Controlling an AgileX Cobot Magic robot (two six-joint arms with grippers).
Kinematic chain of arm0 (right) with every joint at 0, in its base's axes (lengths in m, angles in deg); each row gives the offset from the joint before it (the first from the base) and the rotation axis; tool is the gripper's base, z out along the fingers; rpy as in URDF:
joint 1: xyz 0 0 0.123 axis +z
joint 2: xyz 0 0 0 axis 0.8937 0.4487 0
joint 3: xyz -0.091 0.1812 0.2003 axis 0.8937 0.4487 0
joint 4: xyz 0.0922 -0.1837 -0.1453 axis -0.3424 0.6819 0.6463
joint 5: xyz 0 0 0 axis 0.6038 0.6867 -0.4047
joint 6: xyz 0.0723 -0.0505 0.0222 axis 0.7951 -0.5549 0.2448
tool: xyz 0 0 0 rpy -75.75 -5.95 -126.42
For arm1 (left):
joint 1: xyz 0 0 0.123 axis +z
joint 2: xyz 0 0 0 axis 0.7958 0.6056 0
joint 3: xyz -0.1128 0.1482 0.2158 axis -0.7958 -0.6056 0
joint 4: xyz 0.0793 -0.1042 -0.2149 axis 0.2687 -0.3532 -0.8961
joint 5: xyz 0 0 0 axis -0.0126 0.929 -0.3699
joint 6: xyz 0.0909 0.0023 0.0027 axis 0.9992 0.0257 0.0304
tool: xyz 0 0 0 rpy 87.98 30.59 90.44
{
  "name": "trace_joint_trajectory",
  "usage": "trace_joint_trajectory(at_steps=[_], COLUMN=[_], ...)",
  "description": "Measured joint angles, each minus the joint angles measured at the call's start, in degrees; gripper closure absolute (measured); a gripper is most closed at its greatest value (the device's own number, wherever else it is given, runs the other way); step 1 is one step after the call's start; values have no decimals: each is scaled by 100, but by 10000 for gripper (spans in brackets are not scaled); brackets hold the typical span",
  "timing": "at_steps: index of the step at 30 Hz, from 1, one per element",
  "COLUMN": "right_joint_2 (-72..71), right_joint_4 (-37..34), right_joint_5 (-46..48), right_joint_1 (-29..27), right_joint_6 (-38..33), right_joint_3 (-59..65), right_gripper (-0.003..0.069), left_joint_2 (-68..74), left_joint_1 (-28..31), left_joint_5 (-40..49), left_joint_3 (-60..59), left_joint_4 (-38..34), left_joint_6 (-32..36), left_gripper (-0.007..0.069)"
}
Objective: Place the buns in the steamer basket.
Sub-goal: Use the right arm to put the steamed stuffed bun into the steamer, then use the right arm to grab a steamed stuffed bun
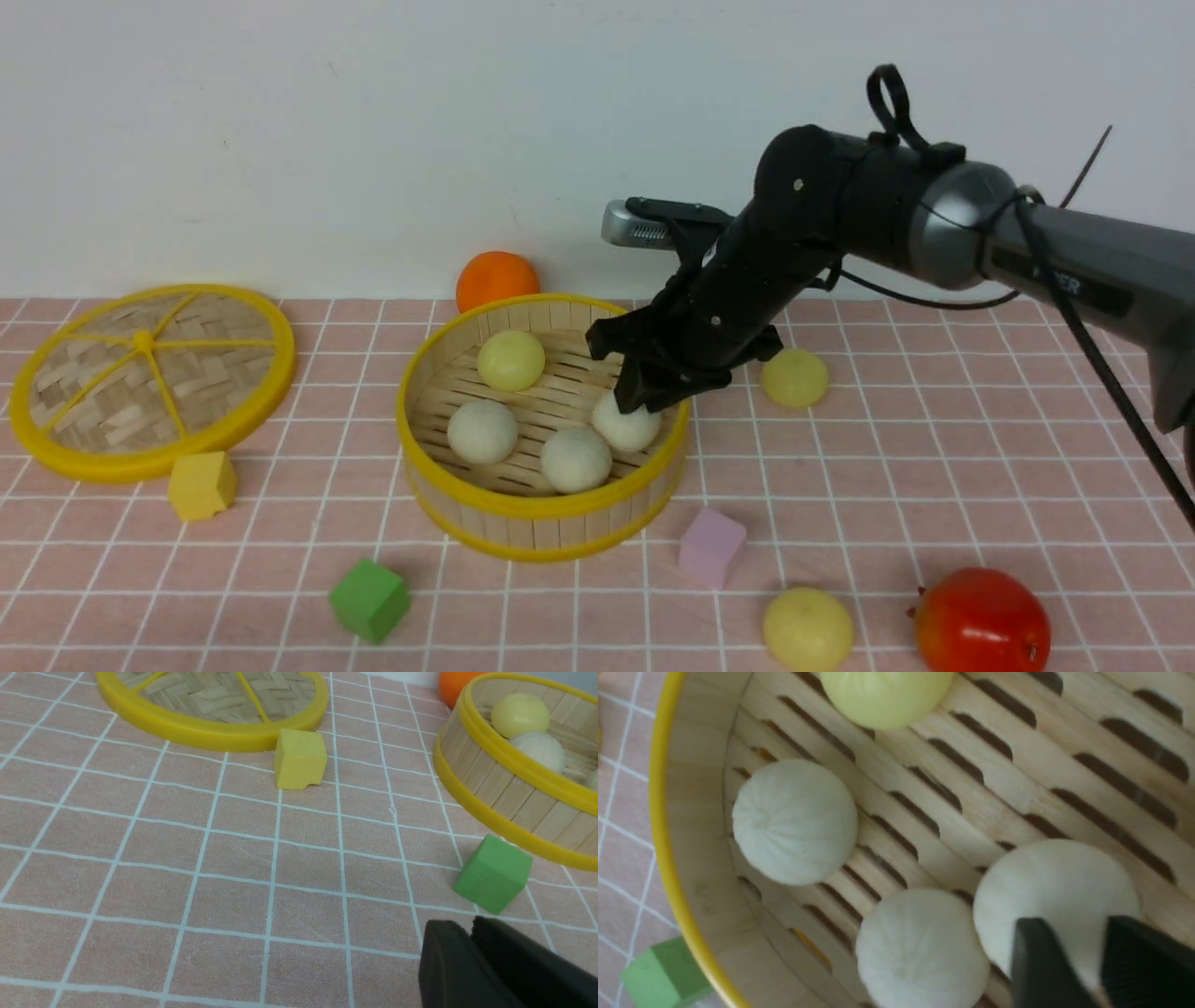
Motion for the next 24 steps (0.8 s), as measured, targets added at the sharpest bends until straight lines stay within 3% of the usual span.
trace_joint_trajectory(at_steps=[4, 7, 13, 15, 18, 24], right_joint_2=[-371, -897, -2062, -2536, -2791, -2723], right_joint_4=[156, 472, 1108, 1156, 1093, 1092], right_joint_5=[450, 976, 1443, 1224, 876, 225], right_joint_1=[-5, -5, 22, 115, 245, 279], right_joint_6=[7, 183, 895, 1072, 1183, 1338], right_joint_3=[-4, -11, 979, 2202, 3084, 3807], right_gripper=[223, 192, 246, 304, 336, 340], left_joint_2=[0, 0, 0, 0, 0, 0], left_joint_1=[0, 5, 5, 5, 5, 5], left_joint_5=[0, 0, 0, 0, 0, 0], left_joint_3=[0, 0, 0, 0, 0, 0], left_joint_4=[0, 0, 5, 5, 6, 11], left_joint_6=[0, 0, 0, 0, 0, 0], left_gripper=[507, 505, 496, 496, 494, 486])
